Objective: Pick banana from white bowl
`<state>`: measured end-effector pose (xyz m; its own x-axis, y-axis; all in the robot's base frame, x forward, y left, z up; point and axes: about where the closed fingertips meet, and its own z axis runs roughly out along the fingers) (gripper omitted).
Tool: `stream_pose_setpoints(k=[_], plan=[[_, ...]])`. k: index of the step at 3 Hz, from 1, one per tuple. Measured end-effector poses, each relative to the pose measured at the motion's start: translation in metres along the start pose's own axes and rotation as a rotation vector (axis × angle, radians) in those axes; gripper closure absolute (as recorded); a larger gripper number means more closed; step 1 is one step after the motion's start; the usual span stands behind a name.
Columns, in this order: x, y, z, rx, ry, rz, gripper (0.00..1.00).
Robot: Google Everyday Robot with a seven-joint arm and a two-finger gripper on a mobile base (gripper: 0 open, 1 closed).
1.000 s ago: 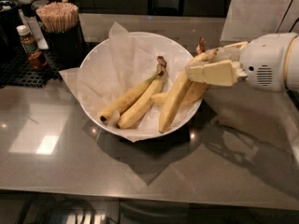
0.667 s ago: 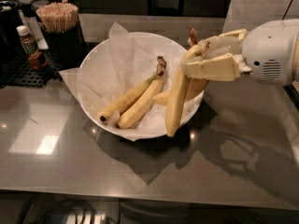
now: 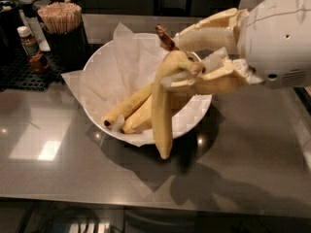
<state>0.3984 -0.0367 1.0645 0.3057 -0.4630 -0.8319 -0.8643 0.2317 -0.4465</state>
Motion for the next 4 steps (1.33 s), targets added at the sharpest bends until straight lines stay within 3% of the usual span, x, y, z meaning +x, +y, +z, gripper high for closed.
stream_pose_setpoints(k=[1,2,3,4], plan=[[-0.045,0.001,0.013,-0.053,0.002,-0.225,1.0],[-0.086,-0.034,0.03,-0.042,0.023,-0.343,1.0],[-0.115,-0.086,0.03,0.008,0.057,-0.356,1.0],[-0.09,-0.141,0.05,0.015,0.132,-0.271,1.0]])
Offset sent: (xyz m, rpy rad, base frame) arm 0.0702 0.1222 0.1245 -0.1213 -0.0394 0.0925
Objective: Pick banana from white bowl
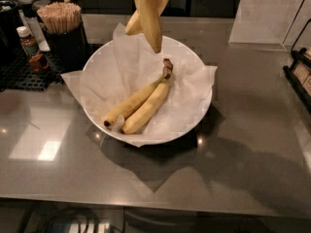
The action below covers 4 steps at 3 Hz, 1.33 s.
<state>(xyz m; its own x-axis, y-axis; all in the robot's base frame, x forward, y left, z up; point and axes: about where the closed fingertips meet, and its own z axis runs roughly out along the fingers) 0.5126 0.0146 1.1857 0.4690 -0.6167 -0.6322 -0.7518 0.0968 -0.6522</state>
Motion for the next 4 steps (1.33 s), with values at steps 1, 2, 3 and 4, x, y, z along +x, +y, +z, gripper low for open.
stream_pose_setpoints(k=[1,2,3,4], plan=[[0.045,-0.01,0.069,-0.105,0.044,0.159,1.0],[0.089,0.012,0.135,-0.232,0.088,0.334,1.0],[0.123,0.051,0.165,-0.317,0.106,0.446,1.0],[0.156,0.087,0.155,-0.313,0.103,0.55,1.0]])
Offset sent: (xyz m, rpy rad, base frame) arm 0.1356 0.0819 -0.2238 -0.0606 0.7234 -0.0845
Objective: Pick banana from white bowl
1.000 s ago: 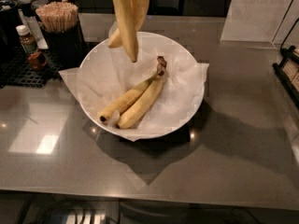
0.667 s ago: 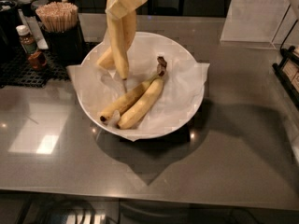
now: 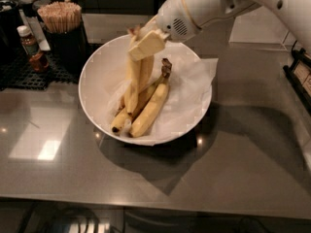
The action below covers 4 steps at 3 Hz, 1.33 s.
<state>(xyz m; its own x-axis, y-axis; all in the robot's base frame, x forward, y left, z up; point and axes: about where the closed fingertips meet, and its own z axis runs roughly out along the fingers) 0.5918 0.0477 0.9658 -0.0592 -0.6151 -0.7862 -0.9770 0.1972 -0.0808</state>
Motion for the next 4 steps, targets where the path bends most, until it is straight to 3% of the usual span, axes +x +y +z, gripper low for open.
stream_pose_setpoints(k=[1,4], plan=[[-0.0004,-0.0004,-0.0009,0.0,0.0,0.0,0.83],[-0.0004,-0.0002,-0.0008,0.0,0.0,0.0,0.13]])
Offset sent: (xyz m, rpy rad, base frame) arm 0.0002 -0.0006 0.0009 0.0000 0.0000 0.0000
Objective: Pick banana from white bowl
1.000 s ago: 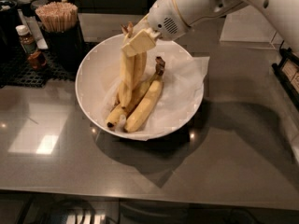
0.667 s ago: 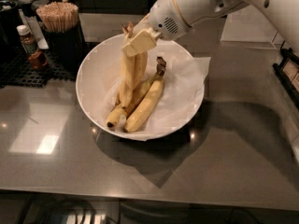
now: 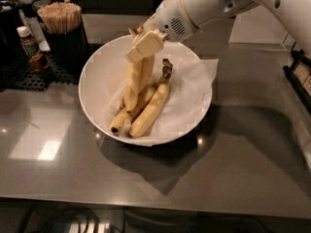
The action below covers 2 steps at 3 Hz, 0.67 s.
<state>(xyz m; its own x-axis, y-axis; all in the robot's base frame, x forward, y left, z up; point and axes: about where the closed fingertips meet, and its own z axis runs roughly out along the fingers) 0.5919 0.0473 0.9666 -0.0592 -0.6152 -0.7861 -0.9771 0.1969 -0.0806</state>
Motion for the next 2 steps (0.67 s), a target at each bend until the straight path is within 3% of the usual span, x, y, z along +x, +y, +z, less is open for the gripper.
stream_pose_setpoints(k=[1,2], plan=[[0.0,0.0,0.0,0.0,0.0,0.0,0.0],[0.0,0.0,0.0,0.0,0.0,0.0,0.0]])
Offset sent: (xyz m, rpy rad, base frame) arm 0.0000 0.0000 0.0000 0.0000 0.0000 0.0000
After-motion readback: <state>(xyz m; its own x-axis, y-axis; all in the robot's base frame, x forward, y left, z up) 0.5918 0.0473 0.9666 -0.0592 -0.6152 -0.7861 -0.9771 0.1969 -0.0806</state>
